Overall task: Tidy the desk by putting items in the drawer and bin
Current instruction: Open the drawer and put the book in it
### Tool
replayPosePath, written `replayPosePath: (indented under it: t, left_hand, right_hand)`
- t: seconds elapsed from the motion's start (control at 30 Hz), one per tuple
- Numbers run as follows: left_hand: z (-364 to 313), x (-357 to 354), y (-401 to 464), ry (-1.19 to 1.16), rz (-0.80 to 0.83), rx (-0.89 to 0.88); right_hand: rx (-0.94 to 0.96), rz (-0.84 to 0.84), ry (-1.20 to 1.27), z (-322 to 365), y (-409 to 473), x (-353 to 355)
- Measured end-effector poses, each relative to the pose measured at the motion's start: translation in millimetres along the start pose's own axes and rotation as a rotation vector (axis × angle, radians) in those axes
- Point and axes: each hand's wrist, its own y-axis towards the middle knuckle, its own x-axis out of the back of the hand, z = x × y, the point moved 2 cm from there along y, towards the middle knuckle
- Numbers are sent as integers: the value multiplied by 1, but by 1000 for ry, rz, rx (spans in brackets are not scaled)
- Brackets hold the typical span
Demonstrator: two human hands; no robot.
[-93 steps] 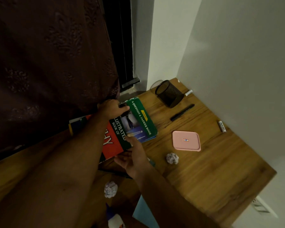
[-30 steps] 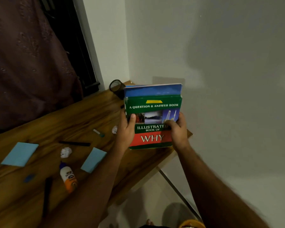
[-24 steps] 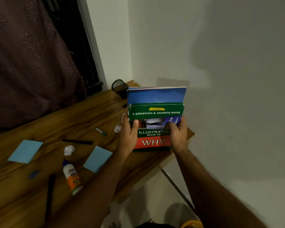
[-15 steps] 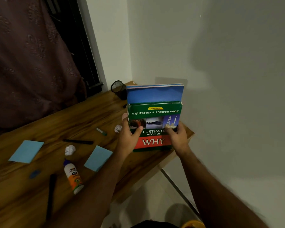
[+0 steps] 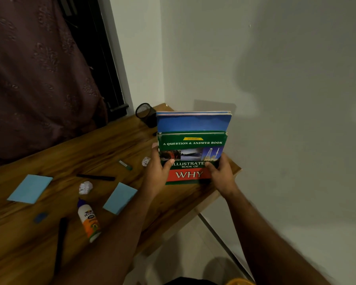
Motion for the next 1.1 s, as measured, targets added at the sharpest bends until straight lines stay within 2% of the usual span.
replayPosePath:
  t: [0.17,0.37,0.57,0.83,1.0,1.1]
  left_hand:
    - [9,-2,3,-48,20,5]
    - [23,-6,7,-54,27,20]
    - [16,-3,19,36,22,5]
    - [-20,26,57,18,309,-19]
    - [-16,27,67,190,496,-9]
    - [-3,16,60,174,637,73]
  right_hand:
    - [-50,31,-32,-5,3,3]
    - [-25,51,-79,-11,5,5]
    - [-34,3,-133,-10,11,5]
    - [-35,-44,-155,-1,1,5]
    - [-138,-33,-169,-7,-27,1]
    - [-225,-39,-178,-18,-47,2]
